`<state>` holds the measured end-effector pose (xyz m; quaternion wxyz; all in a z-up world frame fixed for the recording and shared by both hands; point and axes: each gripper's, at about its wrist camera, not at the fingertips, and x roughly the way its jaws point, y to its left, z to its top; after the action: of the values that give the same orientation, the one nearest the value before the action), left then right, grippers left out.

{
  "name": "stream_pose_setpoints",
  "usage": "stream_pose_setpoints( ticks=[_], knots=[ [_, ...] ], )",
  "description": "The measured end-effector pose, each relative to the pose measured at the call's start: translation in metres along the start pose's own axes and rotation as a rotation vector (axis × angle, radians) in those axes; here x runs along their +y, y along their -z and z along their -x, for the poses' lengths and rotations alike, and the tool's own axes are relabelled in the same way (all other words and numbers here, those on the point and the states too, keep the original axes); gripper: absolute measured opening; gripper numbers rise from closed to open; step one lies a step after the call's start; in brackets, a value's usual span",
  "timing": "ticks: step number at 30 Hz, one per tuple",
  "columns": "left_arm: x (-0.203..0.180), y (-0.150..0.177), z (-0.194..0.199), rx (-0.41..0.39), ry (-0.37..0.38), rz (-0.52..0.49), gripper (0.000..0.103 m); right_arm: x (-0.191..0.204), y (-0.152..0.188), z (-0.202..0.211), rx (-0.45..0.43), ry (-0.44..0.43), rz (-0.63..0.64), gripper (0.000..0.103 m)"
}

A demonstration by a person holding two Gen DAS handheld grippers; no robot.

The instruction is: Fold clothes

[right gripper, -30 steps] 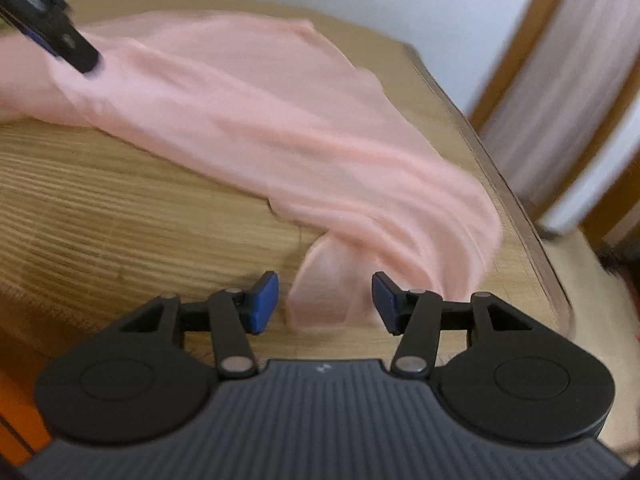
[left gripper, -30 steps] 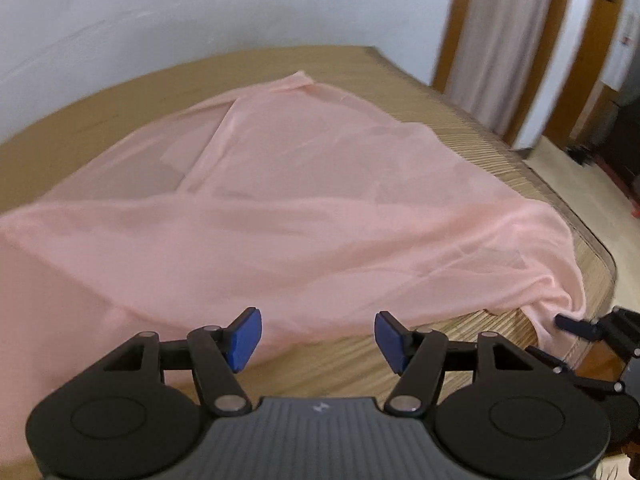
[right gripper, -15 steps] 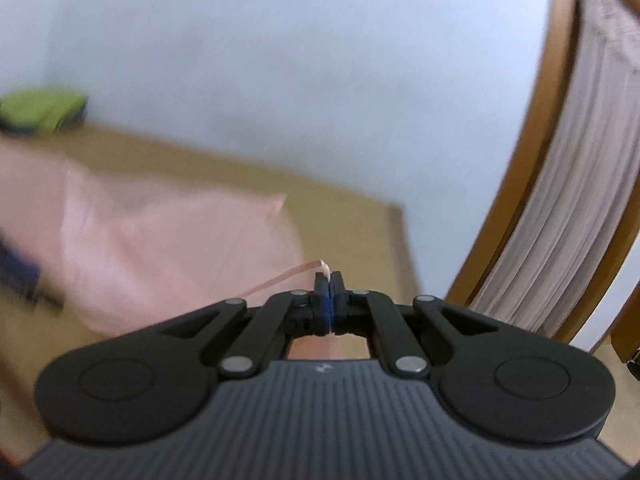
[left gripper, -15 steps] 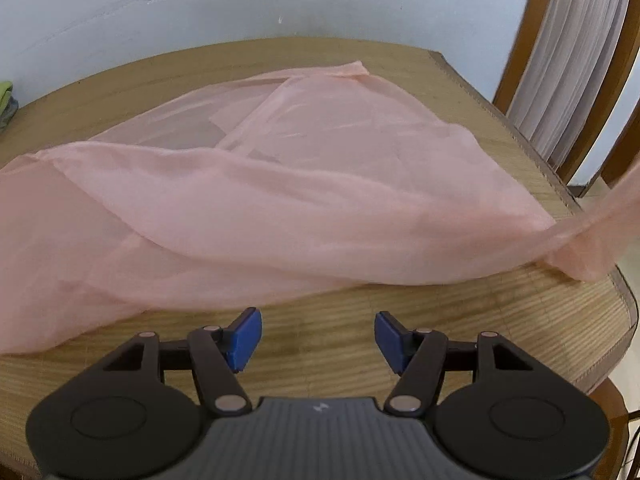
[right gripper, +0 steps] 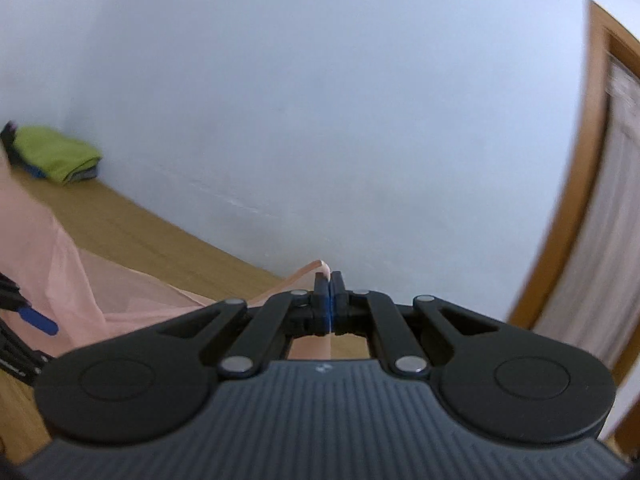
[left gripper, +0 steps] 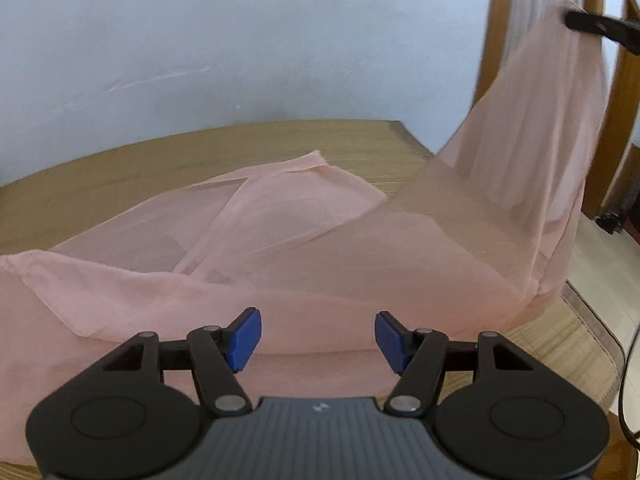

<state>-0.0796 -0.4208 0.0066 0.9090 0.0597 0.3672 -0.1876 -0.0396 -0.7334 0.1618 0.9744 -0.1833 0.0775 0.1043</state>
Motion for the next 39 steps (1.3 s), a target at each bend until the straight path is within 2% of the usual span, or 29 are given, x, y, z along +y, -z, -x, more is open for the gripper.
stream_pose_setpoints(
  ticks=[6,11,15,16,18,19,20,21,24,26,28,32,35,39],
  knots=[
    [0.002,-0.011,-0.03,0.052,-0.075,0.067,0.065,-0.003,0.0,-0.134,0.024,-0.14,0.059,0.003],
    [0.005,-0.024,-0.056,0.081,-0.15,0.111,0.065,-0.009,0.014,-0.265,0.067,-0.252,-0.028,0.003],
    [0.009,-0.033,-0.079,0.11,-0.212,0.153,0.065,0.013,0.02,-0.34,0.09,-0.295,-0.036,0.003],
    [0.009,-0.033,-0.084,0.12,-0.219,0.165,0.065,0.021,0.021,-0.358,0.109,-0.304,-0.041,0.005],
    [0.008,-0.034,-0.091,0.141,-0.229,0.18,0.065,0.03,0.028,-0.394,0.201,-0.345,-0.061,0.006],
    [0.006,-0.033,-0.095,0.151,-0.232,0.184,0.065,0.033,0.033,-0.404,0.25,-0.347,-0.055,0.011],
    [0.005,-0.032,-0.098,0.161,-0.23,0.185,0.065,0.035,0.039,-0.412,0.299,-0.343,-0.044,0.021],
    [0.004,-0.032,-0.101,0.17,-0.228,0.186,0.065,0.033,0.045,-0.406,0.305,-0.322,-0.029,0.024],
    [0.003,-0.031,-0.104,0.177,-0.217,0.185,0.065,0.017,0.065,-0.371,0.282,-0.245,0.0,0.041],
    [0.003,-0.03,-0.104,0.178,-0.209,0.184,0.065,-0.008,0.084,-0.336,0.296,-0.228,-0.05,0.051],
    [0.004,-0.029,-0.104,0.183,-0.2,0.187,0.065,-0.028,0.106,-0.297,0.332,-0.238,-0.106,0.055],
    [0.012,-0.024,-0.102,0.191,-0.166,0.208,0.065,-0.052,0.167,-0.212,0.467,-0.305,-0.192,0.057],
    [0.019,-0.022,-0.108,0.205,-0.156,0.22,0.065,-0.028,0.194,-0.177,0.575,-0.372,-0.232,0.057],
    [0.018,-0.019,-0.099,0.21,-0.185,0.212,0.065,-0.004,0.208,-0.165,0.563,-0.377,-0.233,0.057]
  ],
)
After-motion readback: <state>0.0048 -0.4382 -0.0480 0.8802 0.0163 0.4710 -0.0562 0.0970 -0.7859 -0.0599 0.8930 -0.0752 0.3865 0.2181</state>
